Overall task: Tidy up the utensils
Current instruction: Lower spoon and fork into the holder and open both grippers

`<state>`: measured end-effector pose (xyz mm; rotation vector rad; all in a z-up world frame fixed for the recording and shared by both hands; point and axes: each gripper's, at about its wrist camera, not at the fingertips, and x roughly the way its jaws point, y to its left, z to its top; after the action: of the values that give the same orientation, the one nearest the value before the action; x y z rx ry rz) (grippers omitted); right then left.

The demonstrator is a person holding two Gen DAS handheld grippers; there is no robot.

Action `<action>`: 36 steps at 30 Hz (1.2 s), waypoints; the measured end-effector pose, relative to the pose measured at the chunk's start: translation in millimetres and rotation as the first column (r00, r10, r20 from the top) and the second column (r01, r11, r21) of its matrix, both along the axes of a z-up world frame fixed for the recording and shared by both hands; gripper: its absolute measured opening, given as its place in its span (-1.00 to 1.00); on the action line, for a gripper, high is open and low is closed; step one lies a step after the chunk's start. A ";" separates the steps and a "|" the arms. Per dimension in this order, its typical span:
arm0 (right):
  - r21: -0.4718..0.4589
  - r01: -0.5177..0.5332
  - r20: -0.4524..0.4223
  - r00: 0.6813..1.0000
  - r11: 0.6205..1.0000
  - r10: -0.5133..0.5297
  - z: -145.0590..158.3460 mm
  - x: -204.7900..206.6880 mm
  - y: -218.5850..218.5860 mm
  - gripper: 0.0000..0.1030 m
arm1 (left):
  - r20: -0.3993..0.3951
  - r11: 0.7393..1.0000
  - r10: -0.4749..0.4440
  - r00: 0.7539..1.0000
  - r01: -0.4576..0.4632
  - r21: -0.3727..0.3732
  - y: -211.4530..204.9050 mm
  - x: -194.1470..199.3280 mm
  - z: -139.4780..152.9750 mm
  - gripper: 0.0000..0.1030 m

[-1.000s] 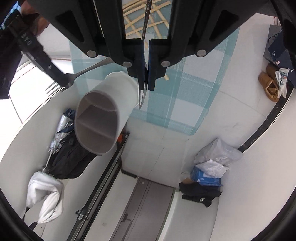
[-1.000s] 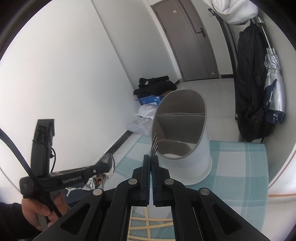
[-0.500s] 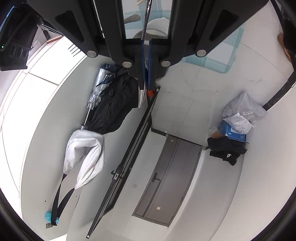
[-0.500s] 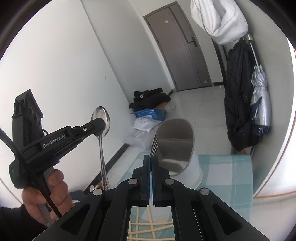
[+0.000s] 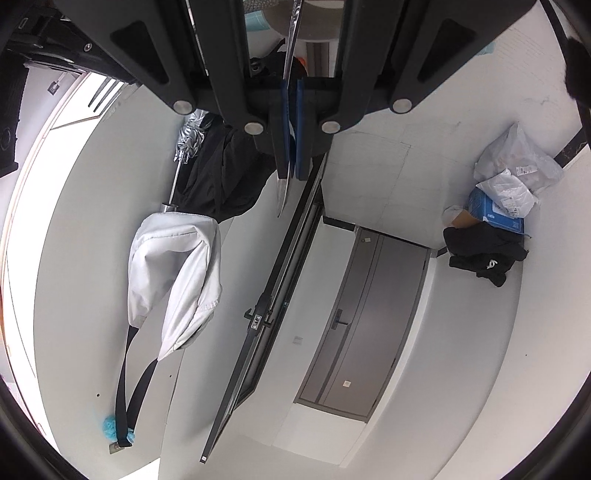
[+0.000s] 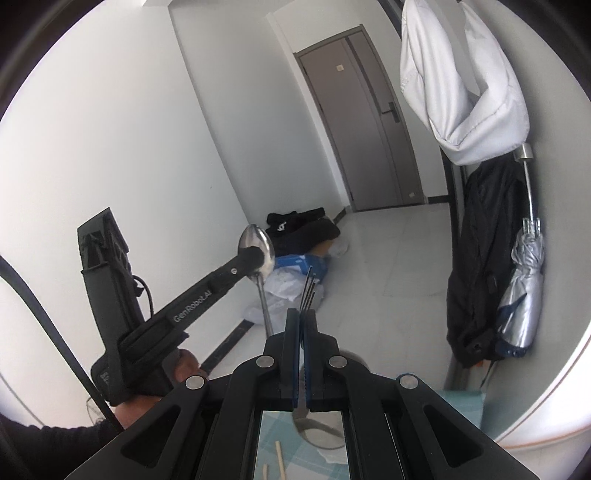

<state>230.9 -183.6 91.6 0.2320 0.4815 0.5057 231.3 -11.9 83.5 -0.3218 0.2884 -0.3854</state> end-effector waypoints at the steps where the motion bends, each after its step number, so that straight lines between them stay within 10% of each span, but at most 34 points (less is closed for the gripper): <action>1: -0.001 0.004 -0.005 1.000 1.000 -0.004 -2.1 5.7 0.4 -0.98 | 0.004 1.000 -0.006 1.000 0.006 0.004 -1.8 4.8 -2.6 -1.00; 17: 0.039 0.012 -0.107 0.994 0.999 -0.008 -45.7 49.2 -14.9 -0.98 | 0.029 0.978 -0.187 0.982 0.184 0.094 -14.2 26.8 -42.3 -1.00; 36: 0.000 -0.048 -0.112 0.993 0.999 0.048 -60.6 47.9 -3.3 -0.98 | -0.124 0.959 -0.233 0.965 0.249 0.136 -14.7 14.8 -47.2 -1.00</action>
<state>278.8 -186.9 31.0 0.2478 0.5977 0.5408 246.2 -26.6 36.3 -0.1580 0.4623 -0.5846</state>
